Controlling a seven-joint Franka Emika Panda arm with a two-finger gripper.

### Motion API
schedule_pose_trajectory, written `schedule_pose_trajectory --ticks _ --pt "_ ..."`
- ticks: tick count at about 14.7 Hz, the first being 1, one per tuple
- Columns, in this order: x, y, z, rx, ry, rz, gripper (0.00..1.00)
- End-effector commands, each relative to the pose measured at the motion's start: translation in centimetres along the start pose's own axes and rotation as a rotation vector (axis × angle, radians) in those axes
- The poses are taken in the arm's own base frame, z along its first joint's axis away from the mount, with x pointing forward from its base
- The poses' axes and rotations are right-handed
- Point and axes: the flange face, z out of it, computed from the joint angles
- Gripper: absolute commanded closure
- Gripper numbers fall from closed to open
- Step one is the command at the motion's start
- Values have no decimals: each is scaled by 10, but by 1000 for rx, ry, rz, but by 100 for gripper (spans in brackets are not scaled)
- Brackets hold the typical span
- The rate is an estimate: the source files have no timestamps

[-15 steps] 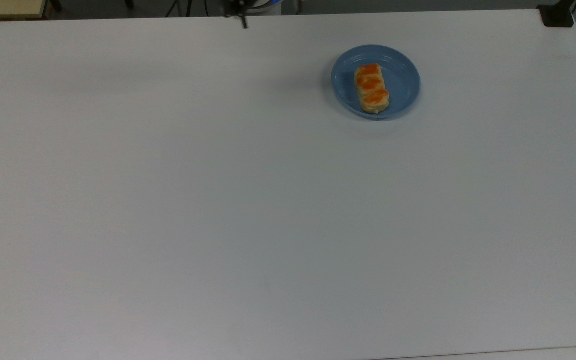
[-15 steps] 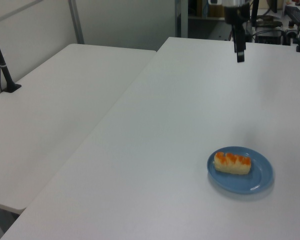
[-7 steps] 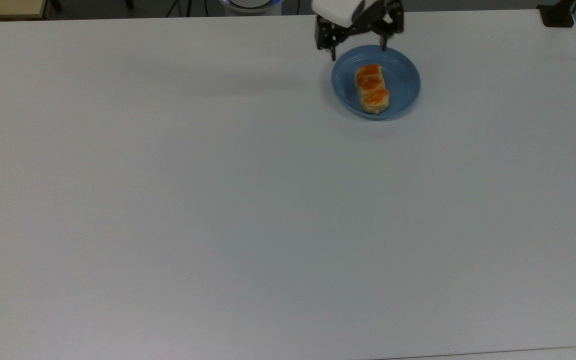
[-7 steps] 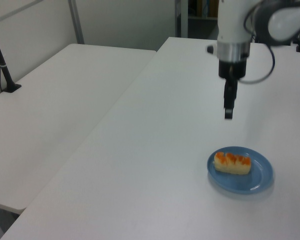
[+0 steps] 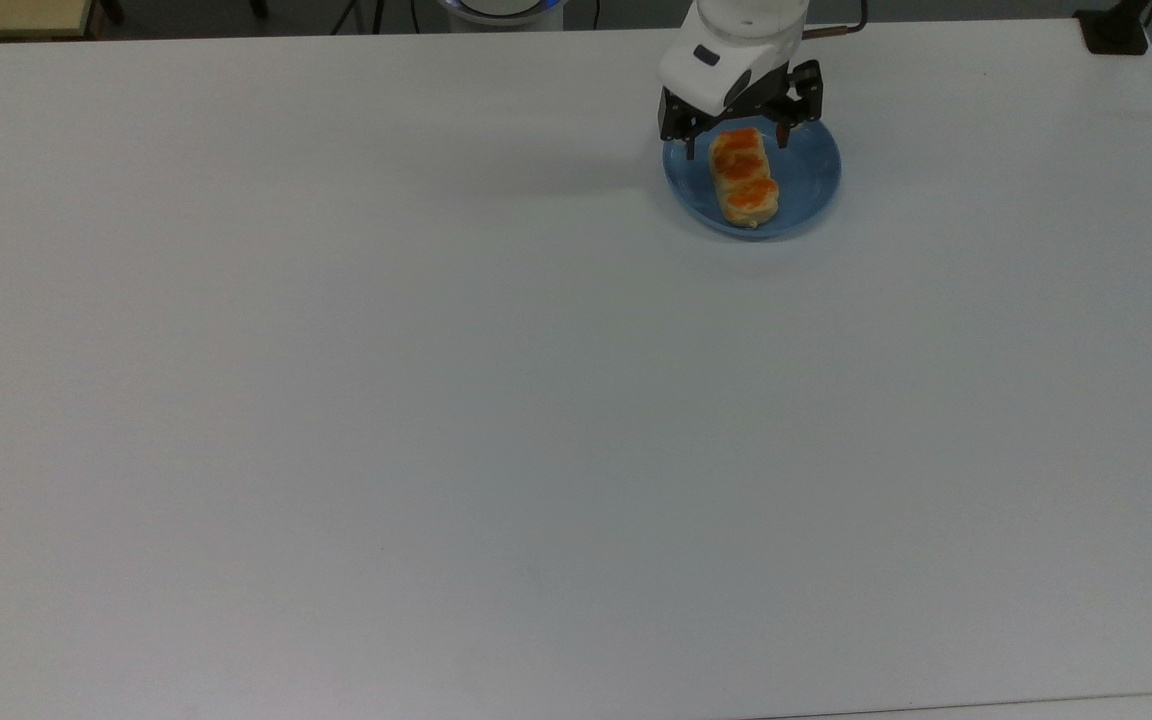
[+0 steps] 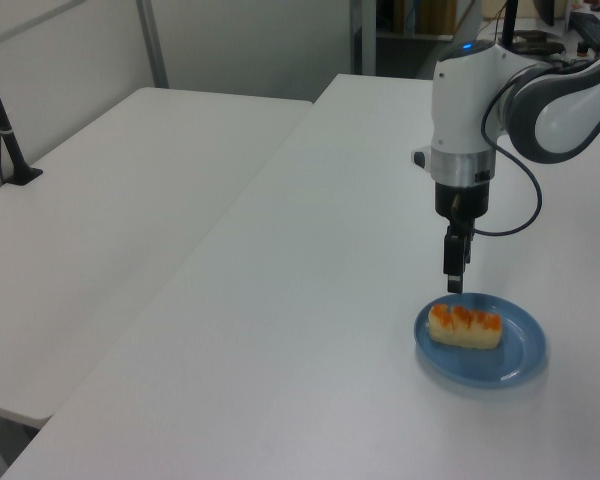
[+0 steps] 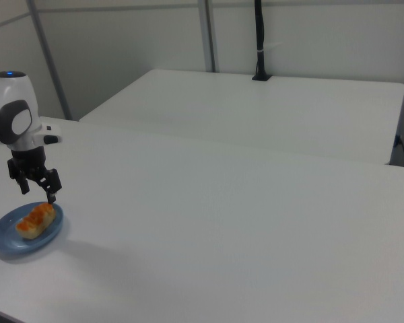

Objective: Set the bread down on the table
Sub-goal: 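Move the open gripper over the bread roll on the blue plate, then lower the gripper and close it around the bread roll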

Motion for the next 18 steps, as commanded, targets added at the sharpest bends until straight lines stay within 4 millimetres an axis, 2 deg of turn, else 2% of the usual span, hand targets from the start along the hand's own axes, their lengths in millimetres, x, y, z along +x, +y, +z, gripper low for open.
schedule_pose_trajectory --ticks 1,5,9,10,11,13,14,17,18 --pt "3 -8 28 -21 -25 7 1" --pt "2 -20 42 -37 -21 12 1" --pt "3 -24 79 -63 -68 37 0" --pt "4 -27 81 -58 -59 39 1" --pt "4 -28 80 -56 -52 48 8" --pt "5 -27 77 -54 -45 57 44" --pt "9 -26 70 -49 -34 62 51" --pt "11 -23 52 -58 -42 62 52" --pt "13 -22 40 -65 -54 62 52"
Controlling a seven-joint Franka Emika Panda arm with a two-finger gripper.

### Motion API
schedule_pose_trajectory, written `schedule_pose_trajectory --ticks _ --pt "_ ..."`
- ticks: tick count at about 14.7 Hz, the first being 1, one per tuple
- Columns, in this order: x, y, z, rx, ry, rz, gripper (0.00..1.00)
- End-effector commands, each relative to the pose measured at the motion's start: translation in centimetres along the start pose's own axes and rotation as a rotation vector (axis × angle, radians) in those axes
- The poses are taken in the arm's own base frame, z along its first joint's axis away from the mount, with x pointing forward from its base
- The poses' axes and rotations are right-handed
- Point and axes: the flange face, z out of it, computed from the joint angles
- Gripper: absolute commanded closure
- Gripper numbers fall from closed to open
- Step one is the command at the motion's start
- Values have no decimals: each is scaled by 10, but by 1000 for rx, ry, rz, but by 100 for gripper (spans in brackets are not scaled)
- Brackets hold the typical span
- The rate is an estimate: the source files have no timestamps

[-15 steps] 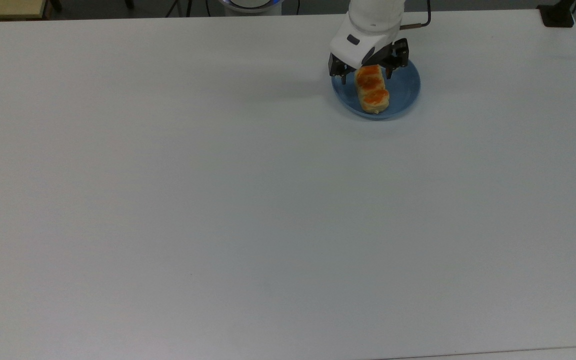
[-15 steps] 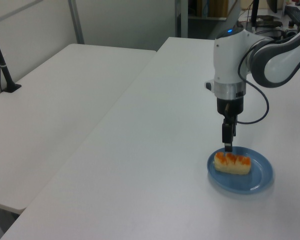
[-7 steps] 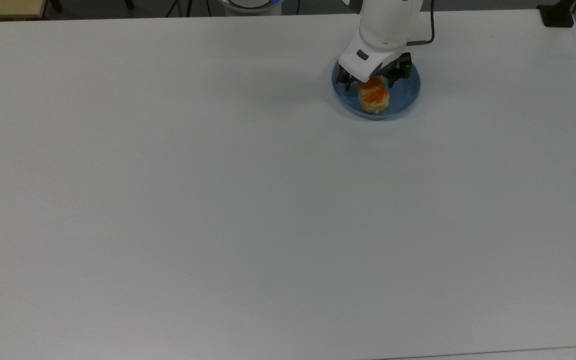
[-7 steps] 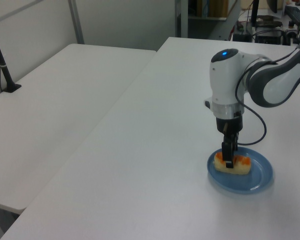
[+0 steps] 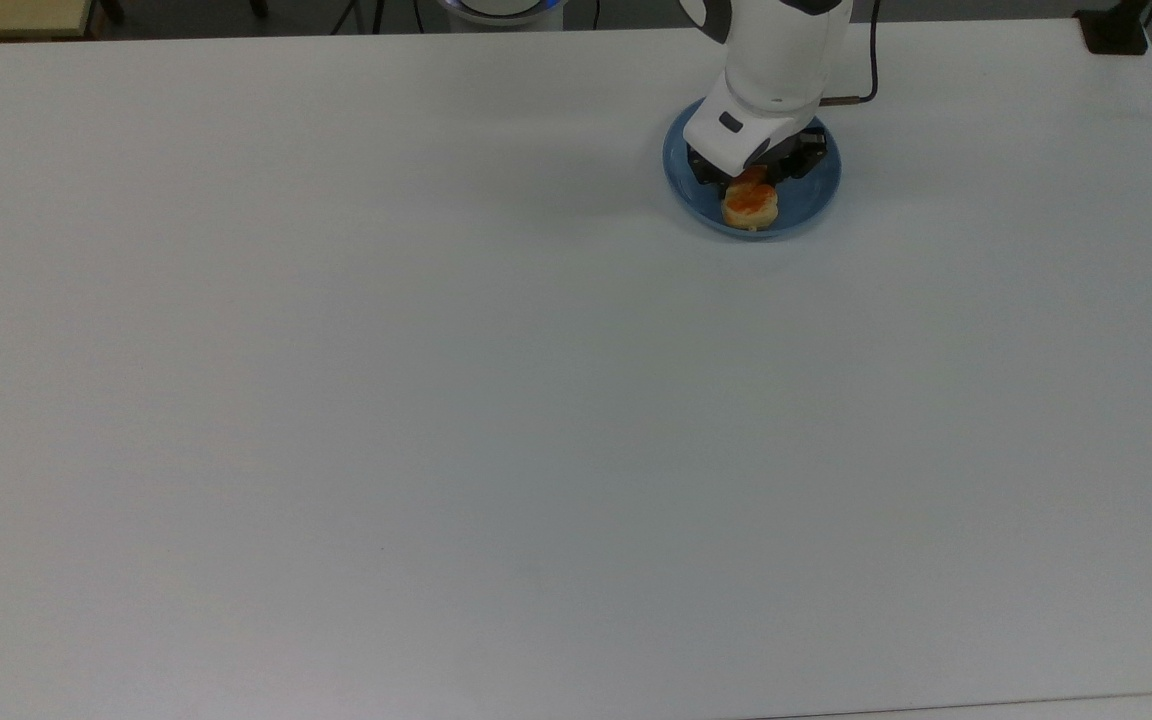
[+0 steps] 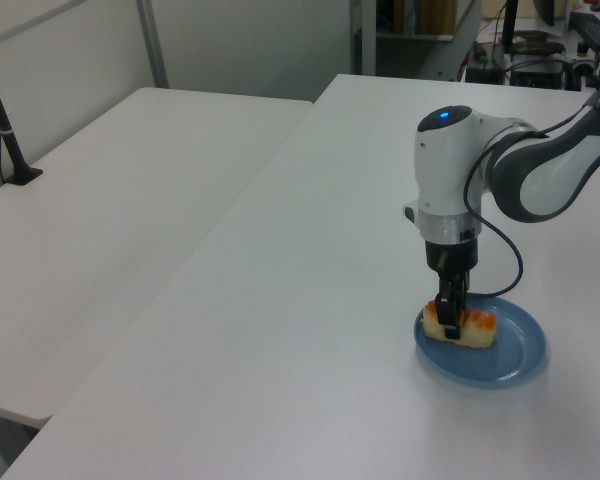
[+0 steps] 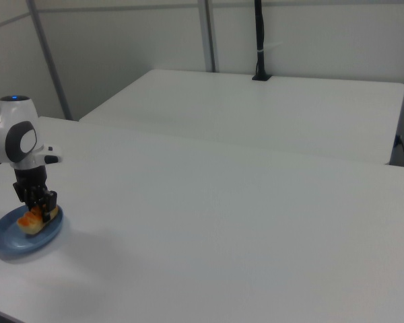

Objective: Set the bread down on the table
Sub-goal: 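Lower the gripper and close it around the bread roll, then lift the bread roll off the plate and carry it away from the plate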

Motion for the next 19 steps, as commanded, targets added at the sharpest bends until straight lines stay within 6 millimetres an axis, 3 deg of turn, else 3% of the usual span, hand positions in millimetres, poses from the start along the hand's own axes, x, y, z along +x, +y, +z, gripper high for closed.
schedule_pose_trajectory --ticks 1,2,4,6,9,12,14,18,19 --pt "4 11 -44 -34 -25 17 52" --pt "18 23 -71 -31 -33 3 52" --pt "41 54 -105 -13 -28 -30 51" --pt "66 101 -132 9 16 -32 51" --pt "93 156 -151 8 67 -37 51" --pt "115 203 -145 -52 82 -20 51" --pt "126 217 -129 -81 108 -23 51" --pt "147 236 -68 -141 71 -41 51" --pt "150 238 -60 -140 70 -38 51"
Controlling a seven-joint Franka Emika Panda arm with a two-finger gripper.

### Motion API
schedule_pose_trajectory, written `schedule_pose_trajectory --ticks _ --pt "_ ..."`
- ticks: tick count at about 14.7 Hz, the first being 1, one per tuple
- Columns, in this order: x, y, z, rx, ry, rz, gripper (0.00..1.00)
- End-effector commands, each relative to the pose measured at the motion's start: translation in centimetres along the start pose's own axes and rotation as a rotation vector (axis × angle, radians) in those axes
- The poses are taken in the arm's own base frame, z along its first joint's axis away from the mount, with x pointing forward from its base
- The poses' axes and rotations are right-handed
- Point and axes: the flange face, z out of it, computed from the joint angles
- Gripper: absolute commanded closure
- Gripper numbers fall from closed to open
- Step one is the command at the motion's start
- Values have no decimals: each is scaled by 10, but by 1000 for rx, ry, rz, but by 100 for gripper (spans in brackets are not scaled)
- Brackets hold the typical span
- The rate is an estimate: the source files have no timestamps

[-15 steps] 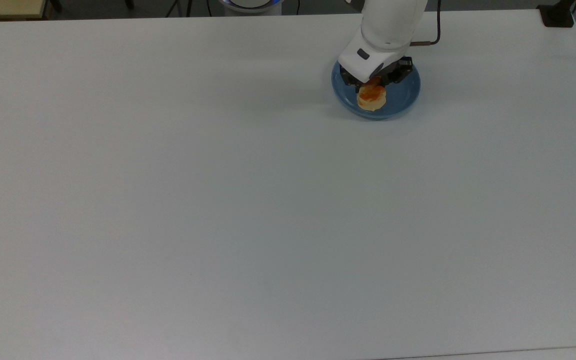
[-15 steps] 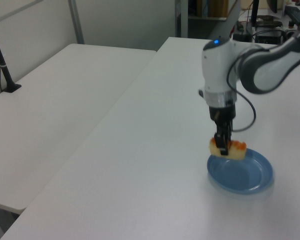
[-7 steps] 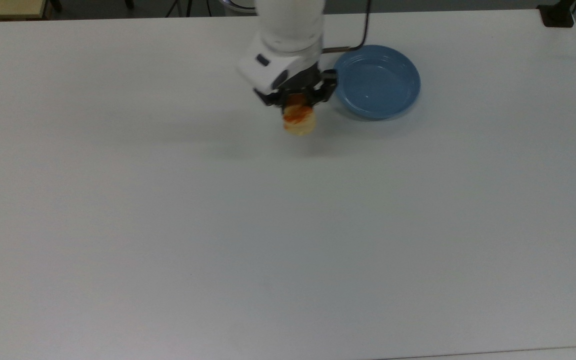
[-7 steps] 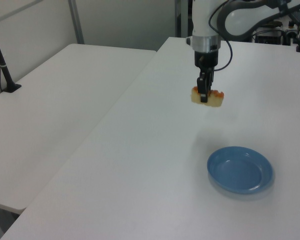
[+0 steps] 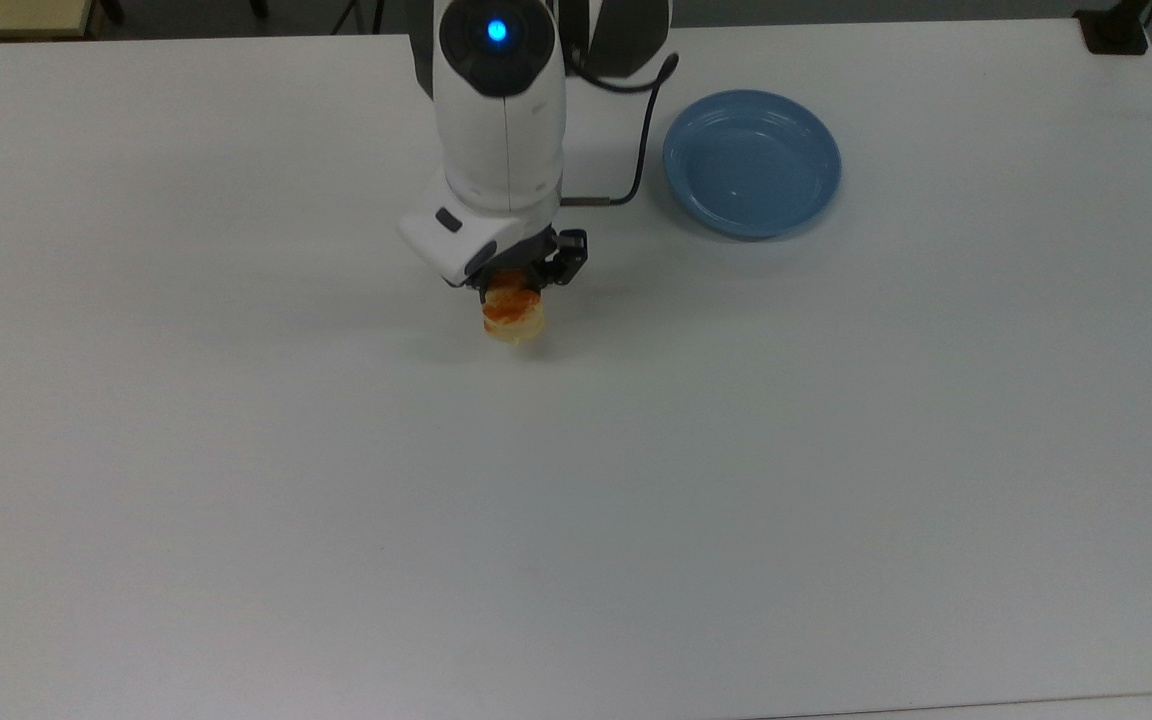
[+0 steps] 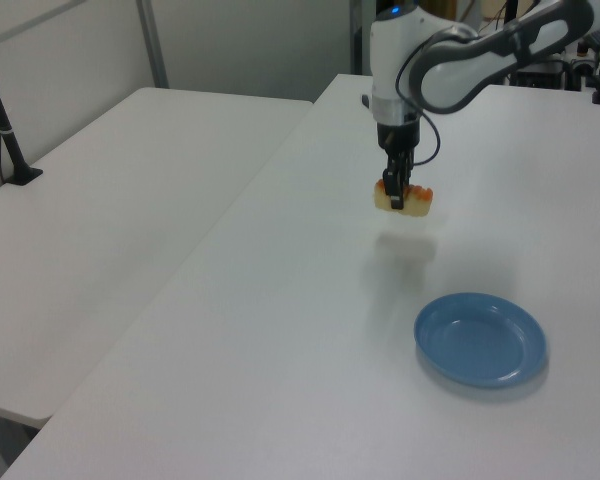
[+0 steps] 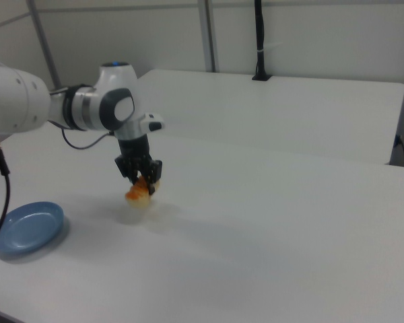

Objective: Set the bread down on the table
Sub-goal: 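Lift the bread roll off the plate and carry it away from the plate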

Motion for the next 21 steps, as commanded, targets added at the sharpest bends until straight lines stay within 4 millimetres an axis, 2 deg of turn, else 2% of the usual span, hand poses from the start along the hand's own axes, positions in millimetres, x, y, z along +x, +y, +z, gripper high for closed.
schedule_pose_trajectory --ticks 1,2,3,4,5,8,11,14,15,16,20,21 --pt "12 8 35 -26 -6 -18 51" --pt "12 10 37 -28 -3 -17 51" --pt "12 11 37 -29 -3 -16 39" --pt "12 13 37 -29 -3 -13 13" --pt "12 13 35 -30 -2 -11 0" --pt "12 23 32 -36 -2 13 0" --pt "11 25 19 -33 14 26 0" --pt "-1 27 -33 -52 38 64 0" --pt "-6 26 -67 -52 48 72 0" --pt "-12 28 -87 -54 34 83 0" --pt "-54 37 -178 -55 26 120 0" --pt "-66 45 -198 -44 36 141 0"
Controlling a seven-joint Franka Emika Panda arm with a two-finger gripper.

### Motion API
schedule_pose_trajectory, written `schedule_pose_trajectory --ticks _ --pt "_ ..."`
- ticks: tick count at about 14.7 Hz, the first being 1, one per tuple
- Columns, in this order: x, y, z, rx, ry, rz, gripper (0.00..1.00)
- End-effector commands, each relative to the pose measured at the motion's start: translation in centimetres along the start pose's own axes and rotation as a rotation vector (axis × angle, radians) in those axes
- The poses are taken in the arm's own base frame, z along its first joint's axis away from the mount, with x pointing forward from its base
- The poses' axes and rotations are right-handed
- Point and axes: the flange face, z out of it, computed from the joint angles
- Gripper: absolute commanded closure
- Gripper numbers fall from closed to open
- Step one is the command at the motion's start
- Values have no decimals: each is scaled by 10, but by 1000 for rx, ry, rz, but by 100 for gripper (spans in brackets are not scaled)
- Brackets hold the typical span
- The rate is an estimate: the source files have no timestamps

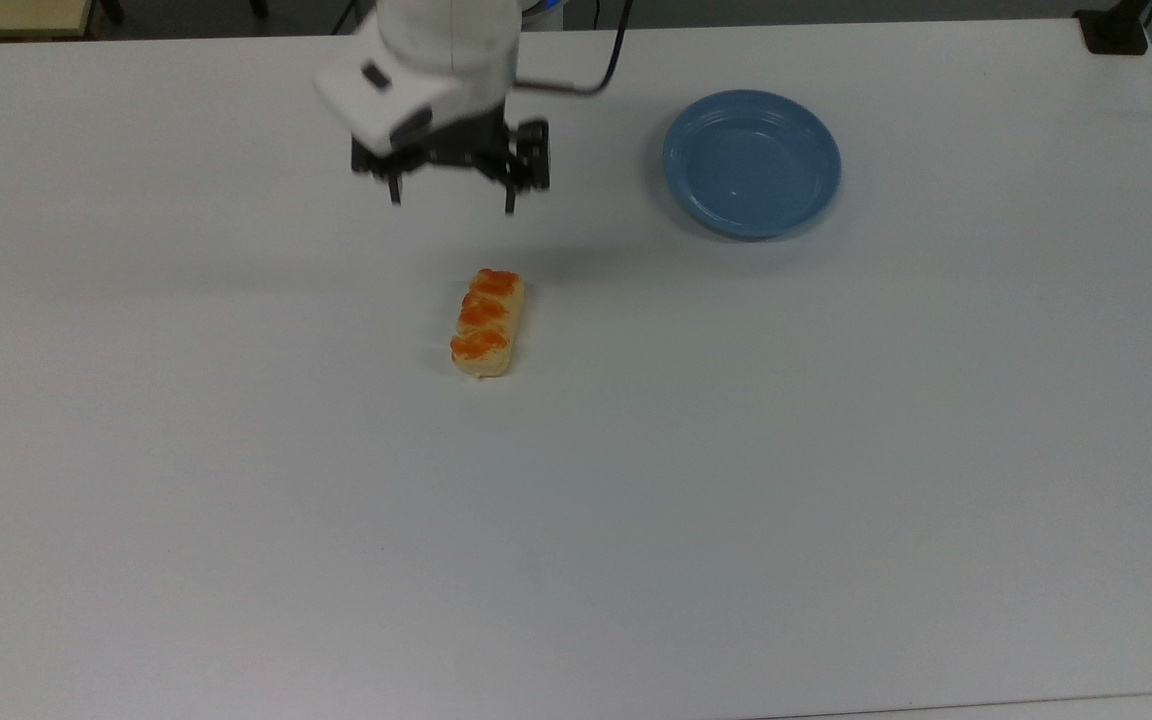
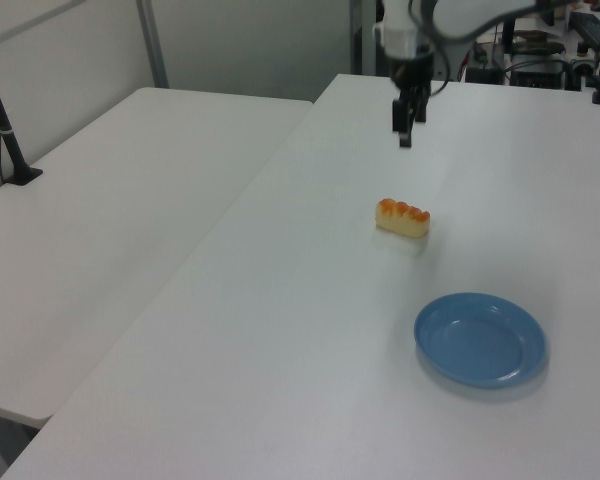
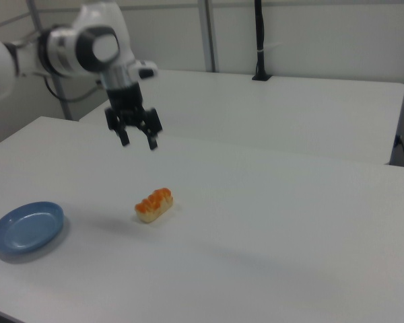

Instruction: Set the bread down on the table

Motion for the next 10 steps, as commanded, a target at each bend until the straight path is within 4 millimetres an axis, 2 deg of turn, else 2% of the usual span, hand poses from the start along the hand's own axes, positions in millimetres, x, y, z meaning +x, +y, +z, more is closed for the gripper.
schedule_pose_trajectory --ticks 1,3,5,8,10 --pt "-45 27 -71 30 15 81 0" --pt "-67 46 -99 71 23 119 0" --pt "-79 67 -114 82 48 135 0" --pt "-83 107 -119 78 79 98 0" --pt "-87 118 -122 78 90 45 0"
